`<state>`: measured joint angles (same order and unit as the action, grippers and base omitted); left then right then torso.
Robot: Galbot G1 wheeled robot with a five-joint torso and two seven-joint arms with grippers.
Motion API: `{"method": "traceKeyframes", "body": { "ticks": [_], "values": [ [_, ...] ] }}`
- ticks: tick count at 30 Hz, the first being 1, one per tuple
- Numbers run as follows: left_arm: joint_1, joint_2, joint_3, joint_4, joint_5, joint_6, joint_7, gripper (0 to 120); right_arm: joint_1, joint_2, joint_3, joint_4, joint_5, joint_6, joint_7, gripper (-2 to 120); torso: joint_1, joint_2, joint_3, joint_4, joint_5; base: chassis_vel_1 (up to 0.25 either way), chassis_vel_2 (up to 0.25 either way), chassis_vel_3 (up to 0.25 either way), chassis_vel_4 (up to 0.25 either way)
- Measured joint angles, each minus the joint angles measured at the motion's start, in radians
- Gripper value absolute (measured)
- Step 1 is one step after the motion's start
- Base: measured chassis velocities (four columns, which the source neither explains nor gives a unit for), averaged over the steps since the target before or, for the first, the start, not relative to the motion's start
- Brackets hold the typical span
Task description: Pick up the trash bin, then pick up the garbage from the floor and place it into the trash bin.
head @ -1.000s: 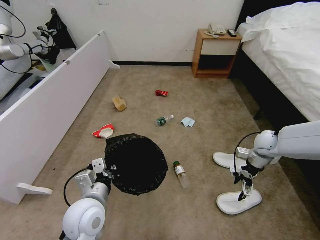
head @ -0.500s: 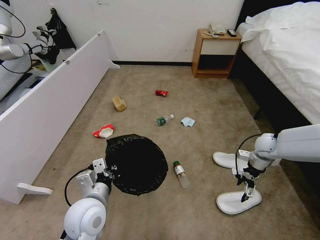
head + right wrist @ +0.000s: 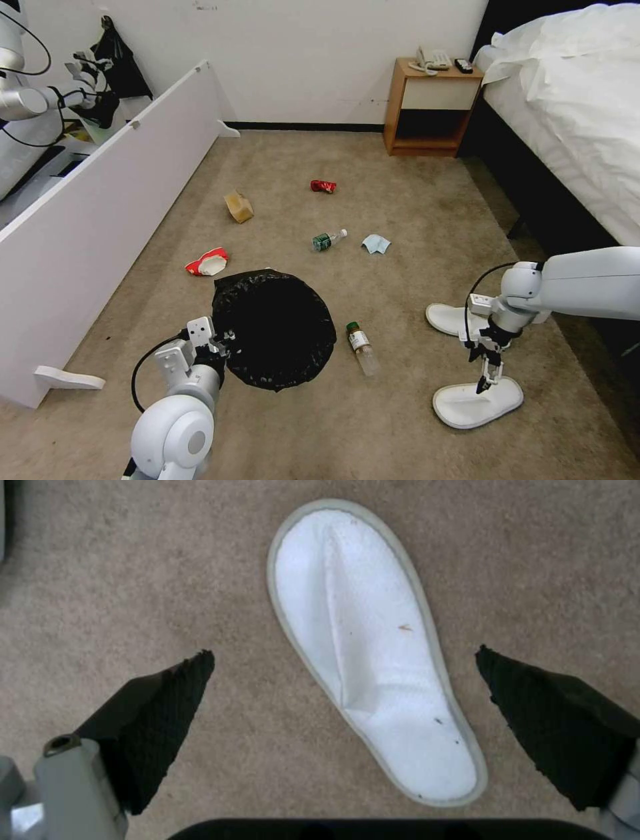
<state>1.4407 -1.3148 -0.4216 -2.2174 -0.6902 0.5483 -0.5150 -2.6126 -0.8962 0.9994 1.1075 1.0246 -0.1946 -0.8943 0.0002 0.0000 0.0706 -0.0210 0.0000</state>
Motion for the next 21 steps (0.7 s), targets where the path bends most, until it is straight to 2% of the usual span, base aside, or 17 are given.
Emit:
{"method": "traceKeyframes", "body": {
  "ticks": [21],
  "values": [
    [0.018, -0.002, -0.016, -0.017, 0.005, -0.006, 0.005, 0, -0.094, -0.006, 0.038, -0.047, -0.043, 0.000, 0.007, 100, 0.000, 0.000, 0.000, -0.0001, 0.0000, 0.000, 0.000, 0.000, 0.000]
  ]
}}
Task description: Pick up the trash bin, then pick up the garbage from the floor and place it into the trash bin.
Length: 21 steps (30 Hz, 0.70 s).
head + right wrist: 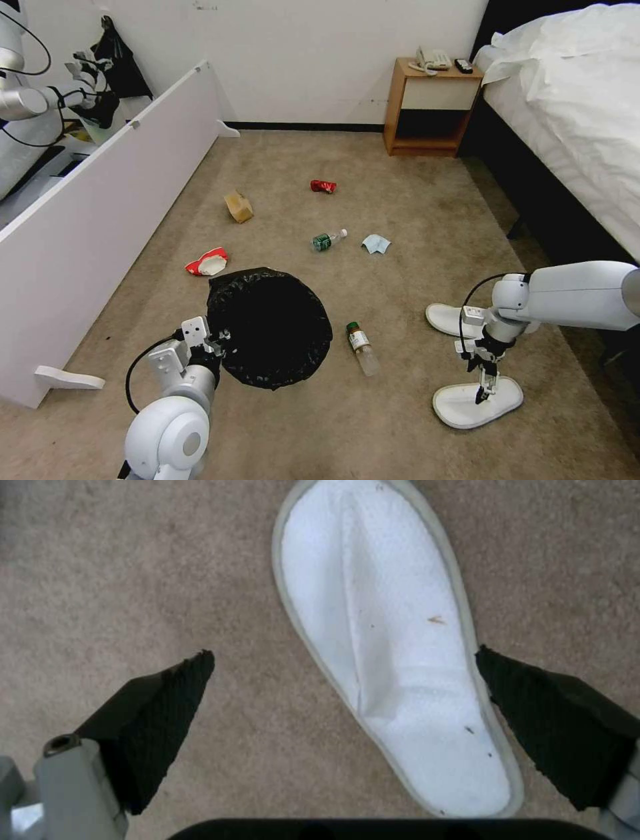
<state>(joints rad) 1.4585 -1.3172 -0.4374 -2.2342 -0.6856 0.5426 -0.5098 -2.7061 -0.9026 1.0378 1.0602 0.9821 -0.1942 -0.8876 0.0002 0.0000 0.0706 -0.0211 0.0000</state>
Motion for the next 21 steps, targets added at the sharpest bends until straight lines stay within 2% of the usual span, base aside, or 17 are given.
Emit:
{"method": "traceKeyframes", "body": {
  "ticks": [16, 21],
  "values": [
    [0.006, -0.002, -0.002, -0.003, 0.007, -0.004, 0.005, 0, -0.034, -0.006, 0.029, -0.046, -0.014, 0.005, -0.003, 100, 0.000, 0.000, 0.000, -0.0001, 0.0000, 0.000, 0.000, 0.000, 0.000],
    [0.002, -0.004, 0.000, 0.006, 0.007, -0.004, 0.005, 0, -0.067, -0.033, 0.048, -0.084, -0.017, 0.012, -0.008, 100, 0.000, 0.000, 0.000, 0.0000, -0.0001, 0.000, 0.000, 0.000, 0.000]
  ]
}}
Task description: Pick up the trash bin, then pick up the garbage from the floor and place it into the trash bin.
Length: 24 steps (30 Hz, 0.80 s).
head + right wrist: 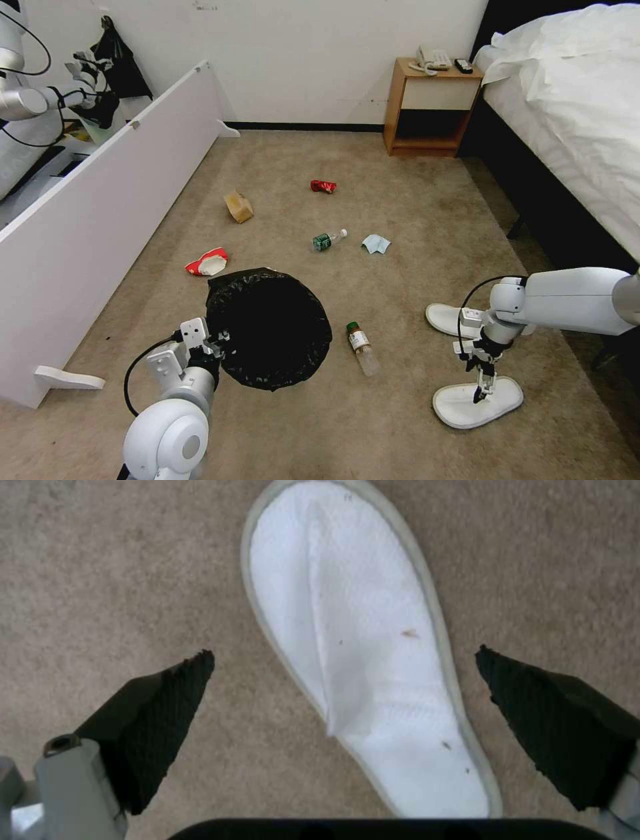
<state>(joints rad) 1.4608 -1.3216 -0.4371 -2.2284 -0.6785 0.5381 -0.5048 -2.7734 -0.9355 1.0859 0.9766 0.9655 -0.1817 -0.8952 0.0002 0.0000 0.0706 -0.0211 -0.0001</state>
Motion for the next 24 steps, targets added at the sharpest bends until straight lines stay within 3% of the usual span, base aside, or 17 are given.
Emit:
{"method": "traceKeyframes", "body": {
  "ticks": [24],
  "values": [
    [-0.016, -0.008, 0.003, 0.021, -0.007, -0.003, 0.002, 0, -0.094, -0.060, 0.032, -0.083, -0.017, 0.015, -0.003, 100, 0.000, 0.000, 0.000, -0.0001, 0.0000, 0.000, 0.000, 0.000, 0.000]
  ]
}}
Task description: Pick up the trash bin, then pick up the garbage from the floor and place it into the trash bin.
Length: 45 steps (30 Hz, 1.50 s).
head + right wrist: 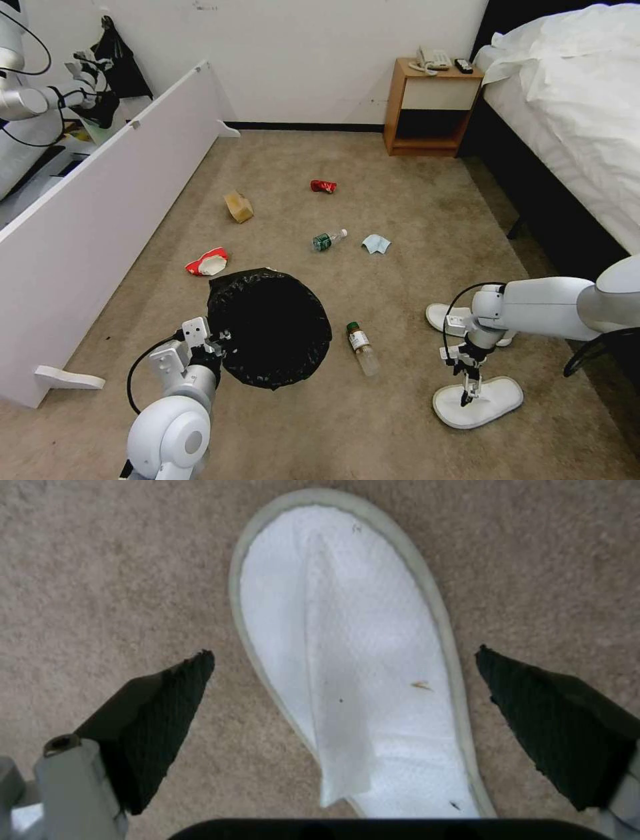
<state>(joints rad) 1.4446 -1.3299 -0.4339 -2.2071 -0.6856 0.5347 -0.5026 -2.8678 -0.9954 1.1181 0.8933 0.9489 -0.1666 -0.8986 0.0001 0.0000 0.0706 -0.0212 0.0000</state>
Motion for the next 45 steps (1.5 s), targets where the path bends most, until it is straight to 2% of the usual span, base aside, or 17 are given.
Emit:
{"method": "traceKeyframes", "body": {
  "ticks": [36, 42, 44, 45],
  "values": [
    [0.005, -0.008, -0.002, -0.009, 0.002, -0.002, 0.002, 0, -0.076, -0.035, 0.046, -0.070, -0.028, 0.007, 0.028, 100, 0.000, 0.000, 0.000, 0.0000, 0.0000, 0.000, 0.000, 0.000, 0.000],
    [0.003, -0.005, -0.002, -0.010, 0.001, -0.003, 0.002, 0, -0.076, -0.035, 0.046, -0.064, -0.029, 0.003, 0.033, 92, 0.000, 0.000, 0.000, 0.0000, 0.0000, 0.000, 0.000, 0.000, 0.000],
    [0.002, -0.004, -0.002, -0.010, -0.001, -0.003, 0.002, 0, -0.076, -0.036, 0.045, -0.063, -0.030, 0.002, 0.033, 79, 0.000, 0.000, 0.000, 0.0000, 0.0000, 0.000, 0.000, 0.000, 0.000],
    [0.002, -0.004, -0.002, -0.010, -0.001, -0.003, 0.002, 0, -0.076, -0.036, 0.045, -0.063, -0.030, 0.002, 0.033, 79, 0.000, 0.000, 0.000, 0.0000, 0.0000, 0.000, 0.000, 0.000, 0.000]
  ]
}}
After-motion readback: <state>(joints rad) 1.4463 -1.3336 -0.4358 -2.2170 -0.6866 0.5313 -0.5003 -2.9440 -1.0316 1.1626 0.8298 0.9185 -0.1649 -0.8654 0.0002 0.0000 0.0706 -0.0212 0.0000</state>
